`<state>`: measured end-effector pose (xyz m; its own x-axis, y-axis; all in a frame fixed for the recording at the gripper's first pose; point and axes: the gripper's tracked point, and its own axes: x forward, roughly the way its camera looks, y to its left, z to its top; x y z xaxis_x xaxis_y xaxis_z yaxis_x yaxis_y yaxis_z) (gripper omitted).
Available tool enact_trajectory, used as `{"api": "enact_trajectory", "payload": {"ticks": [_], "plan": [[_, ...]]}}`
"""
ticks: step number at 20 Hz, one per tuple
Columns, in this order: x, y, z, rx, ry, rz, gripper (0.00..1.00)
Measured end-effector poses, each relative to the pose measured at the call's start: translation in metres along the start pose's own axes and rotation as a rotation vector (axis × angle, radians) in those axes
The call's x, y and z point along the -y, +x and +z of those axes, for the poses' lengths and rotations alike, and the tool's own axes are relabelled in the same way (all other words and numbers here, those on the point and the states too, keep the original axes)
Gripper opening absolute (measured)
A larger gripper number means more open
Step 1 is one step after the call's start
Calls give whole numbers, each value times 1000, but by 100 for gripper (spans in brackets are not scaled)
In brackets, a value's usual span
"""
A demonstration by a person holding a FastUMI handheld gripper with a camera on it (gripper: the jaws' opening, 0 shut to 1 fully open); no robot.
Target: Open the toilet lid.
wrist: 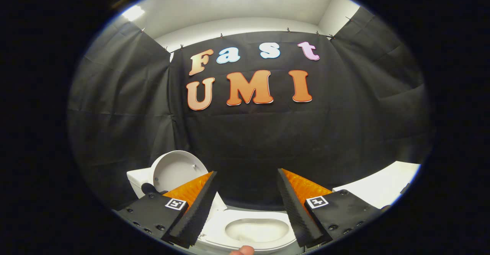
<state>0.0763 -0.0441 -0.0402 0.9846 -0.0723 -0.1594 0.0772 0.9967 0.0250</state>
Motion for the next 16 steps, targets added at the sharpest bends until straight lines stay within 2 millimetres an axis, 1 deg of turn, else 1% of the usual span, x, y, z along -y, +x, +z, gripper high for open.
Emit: {"api": "enact_trajectory", "payload": {"ticks": [5,7,9,13,16], "plan": [[26,-18,-7,-10,-22,-28,98],[32,-24,-10,-16,-16,-39,98],[38,-30,-9,-3,-6,-47,98],[43,-30,-14,-7,9,-50,98],[38,-30,-19,-13,6,-36,98]]}}
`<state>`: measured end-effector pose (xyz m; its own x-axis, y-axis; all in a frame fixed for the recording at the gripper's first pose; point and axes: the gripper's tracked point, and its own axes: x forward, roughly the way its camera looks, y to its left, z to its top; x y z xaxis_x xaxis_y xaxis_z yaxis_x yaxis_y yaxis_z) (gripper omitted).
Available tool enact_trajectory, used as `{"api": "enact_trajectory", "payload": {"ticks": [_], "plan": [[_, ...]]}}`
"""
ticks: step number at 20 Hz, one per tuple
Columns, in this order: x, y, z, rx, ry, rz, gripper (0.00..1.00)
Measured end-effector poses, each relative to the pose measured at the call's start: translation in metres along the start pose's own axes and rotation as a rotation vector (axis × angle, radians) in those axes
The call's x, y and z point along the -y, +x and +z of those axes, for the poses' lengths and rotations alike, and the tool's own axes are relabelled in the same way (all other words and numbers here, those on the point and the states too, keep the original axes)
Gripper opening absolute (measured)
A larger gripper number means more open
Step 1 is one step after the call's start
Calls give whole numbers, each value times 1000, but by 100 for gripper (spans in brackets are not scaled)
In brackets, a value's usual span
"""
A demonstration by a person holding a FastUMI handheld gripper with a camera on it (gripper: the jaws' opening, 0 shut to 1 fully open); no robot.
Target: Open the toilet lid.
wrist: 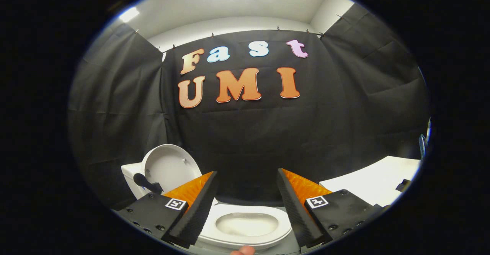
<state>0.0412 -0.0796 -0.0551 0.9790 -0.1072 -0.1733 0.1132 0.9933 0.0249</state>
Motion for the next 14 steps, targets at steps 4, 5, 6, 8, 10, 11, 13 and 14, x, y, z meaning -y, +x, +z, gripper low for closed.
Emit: {"api": "enact_trajectory", "payload": {"ticks": [4,5,6,8,10,11,13,14], "plan": [[-4,1,-2,-8,-8,9,98],[-5,0,-2,-7,-7,12,98],[-6,1,-2,-5,-4,17,98],[-8,0,-1,-2,-2,23,98],[-7,1,-3,-5,-1,24,98],[-8,1,-3,-7,-1,26,98],[-16,2,1,-5,-1,25,98],[-16,-1,1,0,5,29,98]]}}
